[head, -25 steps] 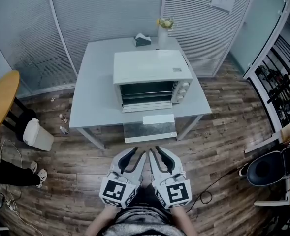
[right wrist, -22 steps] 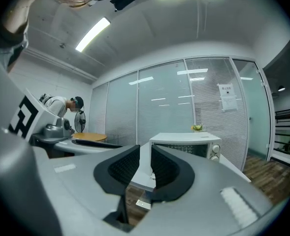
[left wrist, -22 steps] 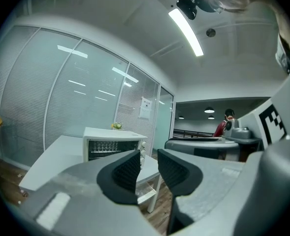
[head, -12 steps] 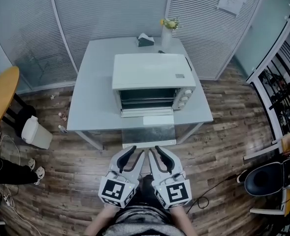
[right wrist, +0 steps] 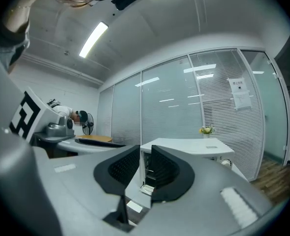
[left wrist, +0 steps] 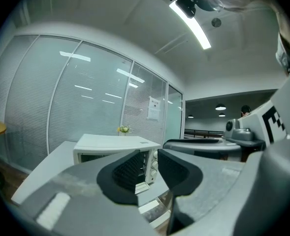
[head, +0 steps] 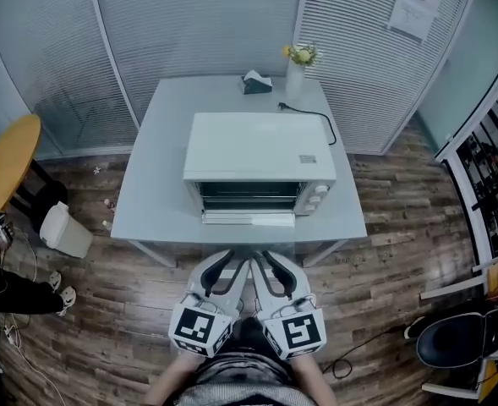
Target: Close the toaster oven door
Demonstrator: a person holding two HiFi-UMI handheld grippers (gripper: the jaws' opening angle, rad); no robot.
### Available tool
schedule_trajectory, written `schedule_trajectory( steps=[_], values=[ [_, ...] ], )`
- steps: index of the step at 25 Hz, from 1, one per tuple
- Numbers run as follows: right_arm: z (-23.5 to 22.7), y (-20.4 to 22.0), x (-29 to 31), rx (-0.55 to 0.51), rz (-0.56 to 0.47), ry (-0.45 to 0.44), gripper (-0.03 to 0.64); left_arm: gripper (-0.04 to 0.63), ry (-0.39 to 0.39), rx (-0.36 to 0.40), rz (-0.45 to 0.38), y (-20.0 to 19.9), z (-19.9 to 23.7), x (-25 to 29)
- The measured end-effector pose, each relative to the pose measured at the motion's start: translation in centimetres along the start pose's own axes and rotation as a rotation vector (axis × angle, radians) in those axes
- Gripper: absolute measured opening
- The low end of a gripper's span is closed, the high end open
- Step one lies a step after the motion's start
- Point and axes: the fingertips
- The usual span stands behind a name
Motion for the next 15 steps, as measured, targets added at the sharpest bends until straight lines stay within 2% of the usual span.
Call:
schedule_trajectory(
  steps=[9, 15],
  values=[
    [-2.6, 1.3, 1.0, 0.018, 0.017, -0.062, 0.072, 0.120, -0.073, 0.003, 0.014, 1.4, 0.5, 2.5],
    [-3.2, 3.3, 1.7, 0.027, 0.066, -0.067, 0.072, 0.120, -0.095, -0.002, 0.038, 2.6, 1.5, 3.1]
  ],
)
Point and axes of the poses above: the fingertips, and each gripper's own axes: x forward along the fingers, z to its left, y out of its underside, and after that the axes turned 11 degrees about -z, right-handed
